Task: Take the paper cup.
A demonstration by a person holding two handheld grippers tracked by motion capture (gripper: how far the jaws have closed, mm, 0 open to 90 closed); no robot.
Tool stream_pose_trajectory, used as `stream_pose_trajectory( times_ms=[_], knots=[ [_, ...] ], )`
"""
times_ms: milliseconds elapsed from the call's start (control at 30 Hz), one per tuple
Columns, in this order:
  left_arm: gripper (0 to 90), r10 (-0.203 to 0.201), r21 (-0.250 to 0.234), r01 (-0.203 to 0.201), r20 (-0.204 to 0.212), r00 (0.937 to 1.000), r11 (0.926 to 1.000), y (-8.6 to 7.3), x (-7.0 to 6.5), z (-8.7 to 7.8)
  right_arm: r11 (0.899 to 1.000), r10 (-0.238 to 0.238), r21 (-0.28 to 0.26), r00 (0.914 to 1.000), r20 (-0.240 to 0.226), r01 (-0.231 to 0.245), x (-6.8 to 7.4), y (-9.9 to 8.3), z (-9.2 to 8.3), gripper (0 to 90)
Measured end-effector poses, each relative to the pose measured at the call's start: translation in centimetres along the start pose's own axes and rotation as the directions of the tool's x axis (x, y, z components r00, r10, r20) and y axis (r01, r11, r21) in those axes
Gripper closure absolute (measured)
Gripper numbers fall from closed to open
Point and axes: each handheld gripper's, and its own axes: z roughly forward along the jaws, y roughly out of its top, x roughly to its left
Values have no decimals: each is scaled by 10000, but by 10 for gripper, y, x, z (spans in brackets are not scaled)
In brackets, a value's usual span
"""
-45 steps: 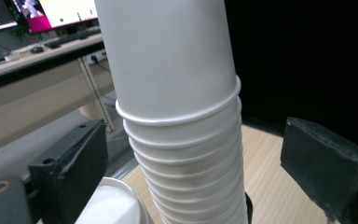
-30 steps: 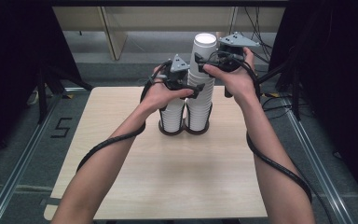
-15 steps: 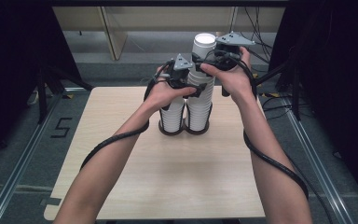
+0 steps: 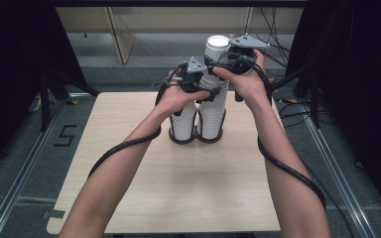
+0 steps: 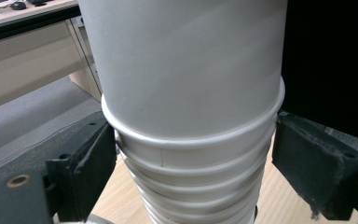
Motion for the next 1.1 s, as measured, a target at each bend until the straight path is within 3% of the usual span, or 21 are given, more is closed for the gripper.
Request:
stream_pose_trajectory(
  times_ms=[400,467,533,800,933,967,1100],
  knots=[
    [138,-29,1,29,24,10000,10000,0,1,0,9991,359,-223,9994,13,-358,-1,-3,5,205],
    [138,78,84,-78,4,10000,9999,0,1,-1,9989,231,-413,9997,117,-226,-1,-3,4,212],
    [138,32,30,-32,8,10000,10000,0,1,-1,9974,511,-520,9987,71,-506,-1,-1,2,223],
    [142,34,-16,-34,22,10000,10000,0,1,-1,9971,461,-618,9988,173,-450,-1,0,2,219],
    [142,117,29,-117,-33,9999,9999,0,1,-1,9966,479,-680,9987,177,-466,-2,-2,8,170],
    [142,118,34,-118,-29,9999,9999,0,1,-1,9953,624,-751,9979,164,-610,-2,-1,9,172],
    [141,110,26,-110,-28,9999,9999,0,1,-1,9948,447,-916,9989,103,-435,-2,0,11,228]
  ],
)
